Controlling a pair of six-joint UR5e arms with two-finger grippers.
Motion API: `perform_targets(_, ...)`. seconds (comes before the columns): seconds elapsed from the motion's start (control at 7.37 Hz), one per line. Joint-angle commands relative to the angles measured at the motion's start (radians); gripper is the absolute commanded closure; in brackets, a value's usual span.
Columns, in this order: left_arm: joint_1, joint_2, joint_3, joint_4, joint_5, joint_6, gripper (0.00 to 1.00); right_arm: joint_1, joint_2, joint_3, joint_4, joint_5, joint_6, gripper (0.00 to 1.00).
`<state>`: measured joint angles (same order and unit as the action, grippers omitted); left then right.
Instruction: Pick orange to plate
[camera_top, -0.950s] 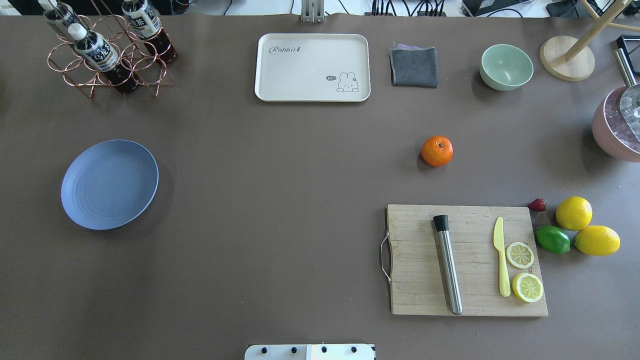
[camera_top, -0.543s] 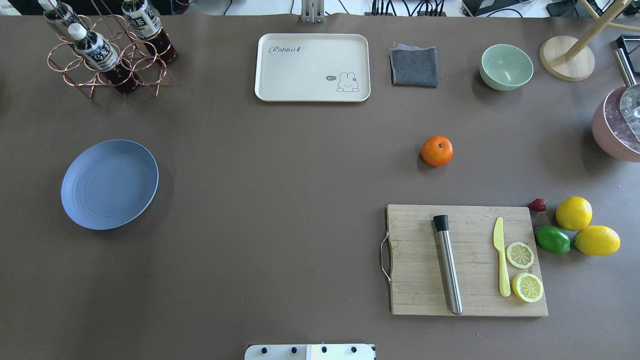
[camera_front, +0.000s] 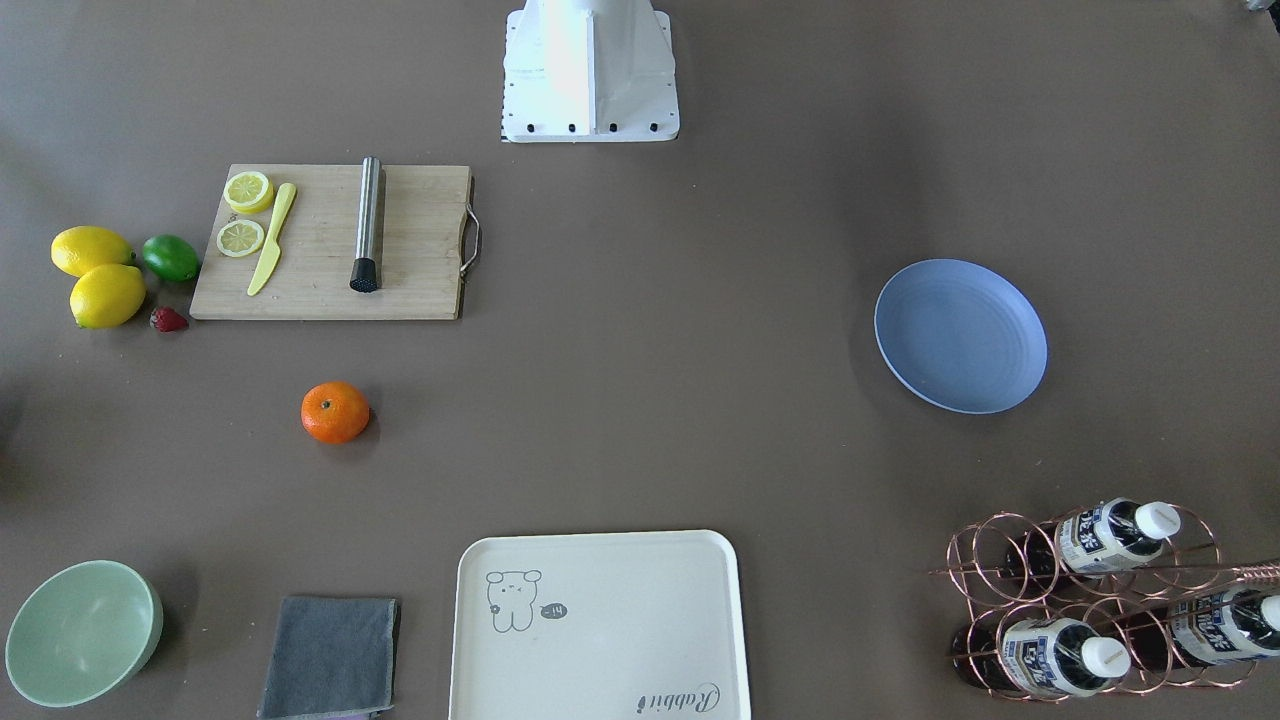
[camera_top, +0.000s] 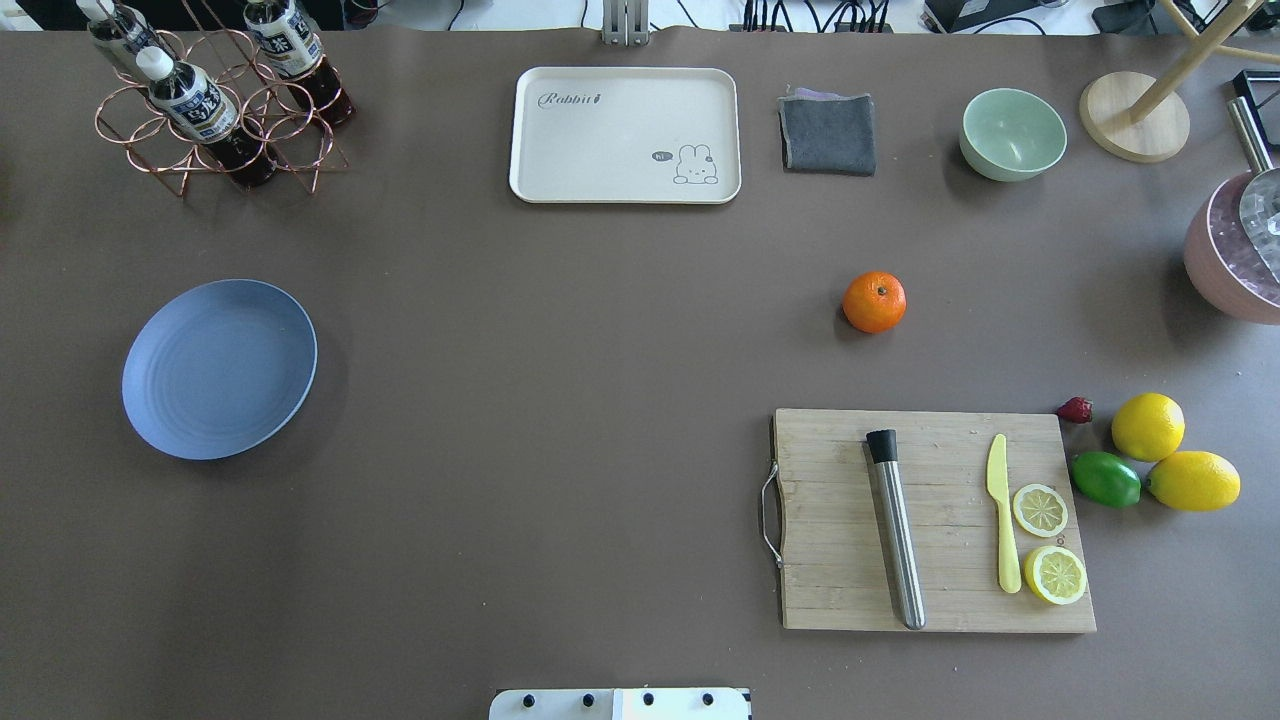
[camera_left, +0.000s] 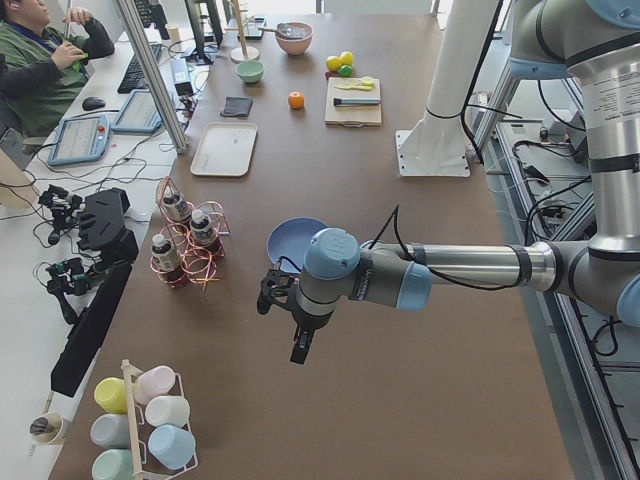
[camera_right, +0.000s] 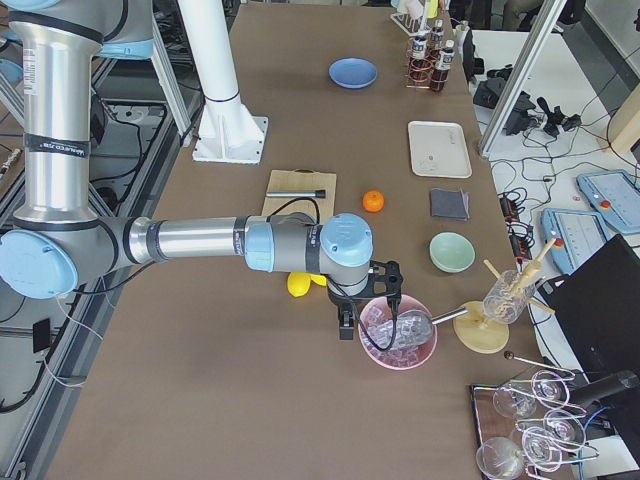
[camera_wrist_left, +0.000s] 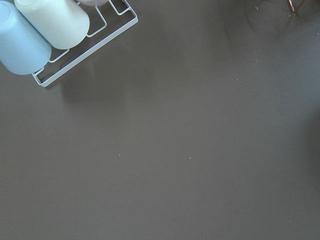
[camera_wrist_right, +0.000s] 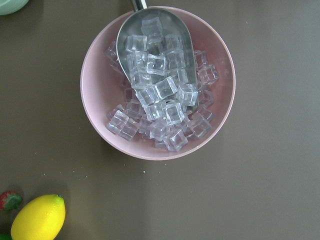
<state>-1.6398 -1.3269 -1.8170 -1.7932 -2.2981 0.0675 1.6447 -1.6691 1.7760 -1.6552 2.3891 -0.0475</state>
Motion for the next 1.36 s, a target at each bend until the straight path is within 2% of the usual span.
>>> perform_targets(0.0,0.0,0.0,0.004,-0.002,-0.001,-0.002,0.02,0.0,-0.001,-0.001,0.0,0.004,0.0,0.0)
perform_targets(1.22,0.002,-0.014,0.021,0.0,-0.007,-0.011,0.02,0.0,-0.001,0.002,0.002,0.007,0.0,0.0)
